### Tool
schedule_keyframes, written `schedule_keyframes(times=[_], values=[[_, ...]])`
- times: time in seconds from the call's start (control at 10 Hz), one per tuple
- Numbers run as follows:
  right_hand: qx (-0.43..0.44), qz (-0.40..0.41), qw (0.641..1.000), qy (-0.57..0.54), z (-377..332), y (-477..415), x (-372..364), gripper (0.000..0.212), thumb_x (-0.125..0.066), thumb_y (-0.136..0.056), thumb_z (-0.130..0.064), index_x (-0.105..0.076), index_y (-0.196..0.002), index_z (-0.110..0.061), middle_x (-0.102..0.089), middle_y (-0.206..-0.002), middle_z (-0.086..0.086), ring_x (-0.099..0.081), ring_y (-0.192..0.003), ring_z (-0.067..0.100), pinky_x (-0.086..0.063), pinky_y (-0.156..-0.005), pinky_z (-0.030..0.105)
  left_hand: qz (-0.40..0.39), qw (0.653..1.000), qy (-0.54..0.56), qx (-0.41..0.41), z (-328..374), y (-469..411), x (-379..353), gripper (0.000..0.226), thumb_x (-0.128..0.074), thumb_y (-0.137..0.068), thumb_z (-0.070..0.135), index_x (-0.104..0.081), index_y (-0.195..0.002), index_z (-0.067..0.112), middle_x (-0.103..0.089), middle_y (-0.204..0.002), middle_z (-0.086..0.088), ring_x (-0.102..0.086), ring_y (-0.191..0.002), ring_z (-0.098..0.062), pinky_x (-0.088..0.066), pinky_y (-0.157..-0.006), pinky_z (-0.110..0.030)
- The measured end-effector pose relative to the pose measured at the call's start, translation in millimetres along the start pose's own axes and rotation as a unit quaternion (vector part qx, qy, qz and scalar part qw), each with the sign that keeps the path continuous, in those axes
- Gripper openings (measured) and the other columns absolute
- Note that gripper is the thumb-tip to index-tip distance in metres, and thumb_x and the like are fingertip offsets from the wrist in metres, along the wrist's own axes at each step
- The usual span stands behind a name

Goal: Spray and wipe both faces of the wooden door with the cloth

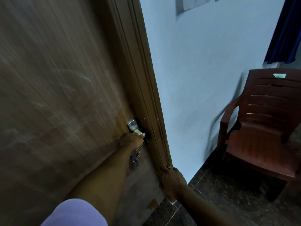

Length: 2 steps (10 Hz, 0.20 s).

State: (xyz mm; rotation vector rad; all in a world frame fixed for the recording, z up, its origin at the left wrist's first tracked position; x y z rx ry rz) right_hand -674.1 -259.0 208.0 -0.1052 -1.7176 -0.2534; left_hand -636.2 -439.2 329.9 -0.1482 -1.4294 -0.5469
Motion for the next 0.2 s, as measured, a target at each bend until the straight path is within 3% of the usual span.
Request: schedule_keyframes(times=[0.1,0.2], values=[[0.011,0.063,0.998,-0.019,-2,-13,26,0.046,-0.046,-0.091,-0.032,-0.052,-0.132,-0.013,-0.053,-0.129,0.009,-0.057,-0.110,0.034,-0.047,-0.095,0.045,-0.004,0.999,-0.031,-0.034,-2,10,3,0.053,-0.028,-0.096,0.052,-0.058,-0.123,0.019,-0.058,-0.129,-0.012,-0.054,-0.116,-0.031,-0.041,-0.097,-0.040],[0.048,0.170,0.984,-0.027,-16,-29,62,0.040,-0.045,-0.074,-0.037,-0.068,-0.102,-0.019,-0.064,-0.098,0.000,-0.067,-0.077,0.023,-0.056,-0.068,0.033,0.080,0.990,-0.087,-0.073,-13,32,16,0.047,-0.036,-0.091,0.054,-0.062,-0.108,0.018,-0.066,-0.112,-0.008,-0.063,-0.098,-0.029,-0.048,-0.079,-0.035]])
Point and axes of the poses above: each hand's wrist, its own y-axis away from the middle knuckle, its own x-axis out of the back of the hand, z = x × y, the point moved 6 cm from there along -y, towards the middle knuckle
